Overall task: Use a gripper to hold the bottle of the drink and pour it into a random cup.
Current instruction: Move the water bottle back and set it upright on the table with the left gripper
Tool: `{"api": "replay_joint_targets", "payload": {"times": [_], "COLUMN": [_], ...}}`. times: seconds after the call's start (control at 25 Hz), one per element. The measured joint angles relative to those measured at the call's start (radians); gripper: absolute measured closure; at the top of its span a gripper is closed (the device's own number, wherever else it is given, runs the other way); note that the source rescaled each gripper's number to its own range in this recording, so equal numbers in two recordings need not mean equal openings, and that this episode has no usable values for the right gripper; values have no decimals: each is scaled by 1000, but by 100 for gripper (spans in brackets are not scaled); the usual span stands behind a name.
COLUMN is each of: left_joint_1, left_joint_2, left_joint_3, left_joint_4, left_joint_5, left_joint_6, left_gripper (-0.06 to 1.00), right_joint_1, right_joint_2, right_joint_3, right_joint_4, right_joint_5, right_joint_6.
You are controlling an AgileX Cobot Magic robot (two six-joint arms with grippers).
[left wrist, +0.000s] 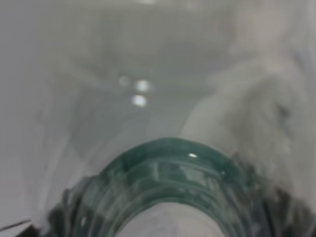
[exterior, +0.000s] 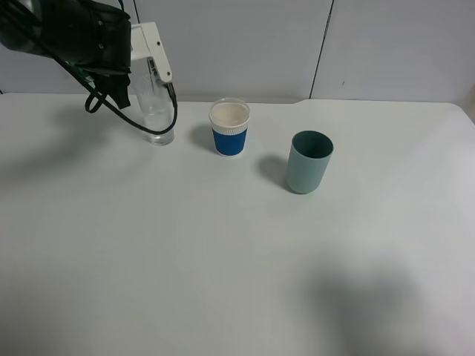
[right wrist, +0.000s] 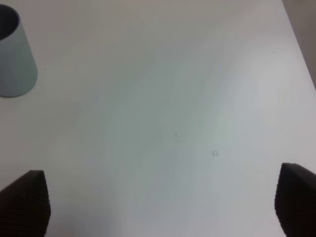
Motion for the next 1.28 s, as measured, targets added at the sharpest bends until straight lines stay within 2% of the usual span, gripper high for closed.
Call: {"api": "replay_joint_targets", "payload": {"times": [0.24, 0.52, 0.56, 0.6, 0.64, 0.8, 1.04, 1.28], "left_joint_1": [9, 60, 60, 71, 90, 131, 220, 346], "left_joint_2": [-120, -263, -263, -284, -324, -404, -513, -593], "left_joint_3": [0, 16, 16, 28, 65, 156, 308, 479], "left_joint_4": [-43, -245, -245, -272, -321, -409, -514, -556], "left_joint_5": [-147, -377, -377, -425, -520, -697, -867, -1073], "left_joint_6": [-117, -147, -147, -148, -148, -150, -151, -151], "left_gripper": [94, 94, 94, 94, 94, 94, 94, 94], "right_joint_1": [0, 0, 0, 0, 0, 0, 0, 0], "right_joint_2": [0, 0, 0, 0, 0, 0, 0, 0], "right_joint_3": [0, 0, 0, 0, 0, 0, 0, 0], "right_joint_4": [0, 0, 0, 0, 0, 0, 0, 0], "right_joint_5": [0, 0, 0, 0, 0, 0, 0, 0], "right_joint_6": [0, 0, 0, 0, 0, 0, 0, 0]}}
